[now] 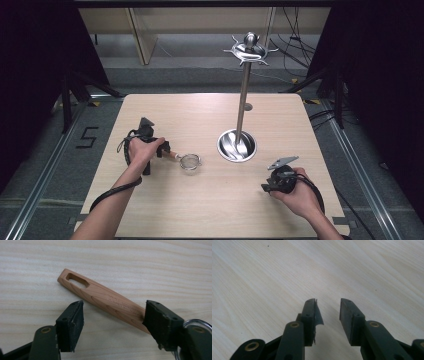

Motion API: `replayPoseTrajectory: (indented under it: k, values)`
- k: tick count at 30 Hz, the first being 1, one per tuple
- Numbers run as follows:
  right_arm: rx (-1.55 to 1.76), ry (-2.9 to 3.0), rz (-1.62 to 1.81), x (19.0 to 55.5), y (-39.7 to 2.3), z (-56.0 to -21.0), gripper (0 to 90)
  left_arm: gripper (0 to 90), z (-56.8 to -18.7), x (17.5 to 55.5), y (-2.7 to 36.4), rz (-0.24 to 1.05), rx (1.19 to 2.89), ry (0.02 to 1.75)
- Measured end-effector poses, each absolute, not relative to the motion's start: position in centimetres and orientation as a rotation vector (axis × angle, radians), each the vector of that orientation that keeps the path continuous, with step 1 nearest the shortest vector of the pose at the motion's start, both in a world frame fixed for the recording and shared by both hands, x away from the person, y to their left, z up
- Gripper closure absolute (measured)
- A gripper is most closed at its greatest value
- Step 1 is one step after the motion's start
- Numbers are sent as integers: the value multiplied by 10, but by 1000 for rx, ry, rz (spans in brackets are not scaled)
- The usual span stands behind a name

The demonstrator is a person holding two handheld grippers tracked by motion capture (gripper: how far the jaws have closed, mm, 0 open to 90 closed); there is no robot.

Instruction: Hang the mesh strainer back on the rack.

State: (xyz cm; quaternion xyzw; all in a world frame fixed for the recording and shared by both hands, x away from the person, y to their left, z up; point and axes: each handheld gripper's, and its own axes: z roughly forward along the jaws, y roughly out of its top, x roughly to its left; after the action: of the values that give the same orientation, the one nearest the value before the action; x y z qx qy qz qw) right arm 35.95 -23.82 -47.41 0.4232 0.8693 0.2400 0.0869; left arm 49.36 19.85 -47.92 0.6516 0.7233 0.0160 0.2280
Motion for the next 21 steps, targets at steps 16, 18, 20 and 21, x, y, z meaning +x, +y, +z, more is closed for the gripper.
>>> replayPoseTrajectory:
  k: [16,18,20,21]
  values:
    - [1291,2636,679,358,-235,-479,651,302,-482,513,200,-29,1910,2060]
    - [1288,2638,678,358,-235,-479,651,339,-481,512,198,1,1958,2051]
    - [1291,2637,675,358,-234,-480,650,395,-480,511,196,16,1996,2042]
    - [1291,2637,675,358,-234,-480,650,431,-480,511,196,16,1996,2042]
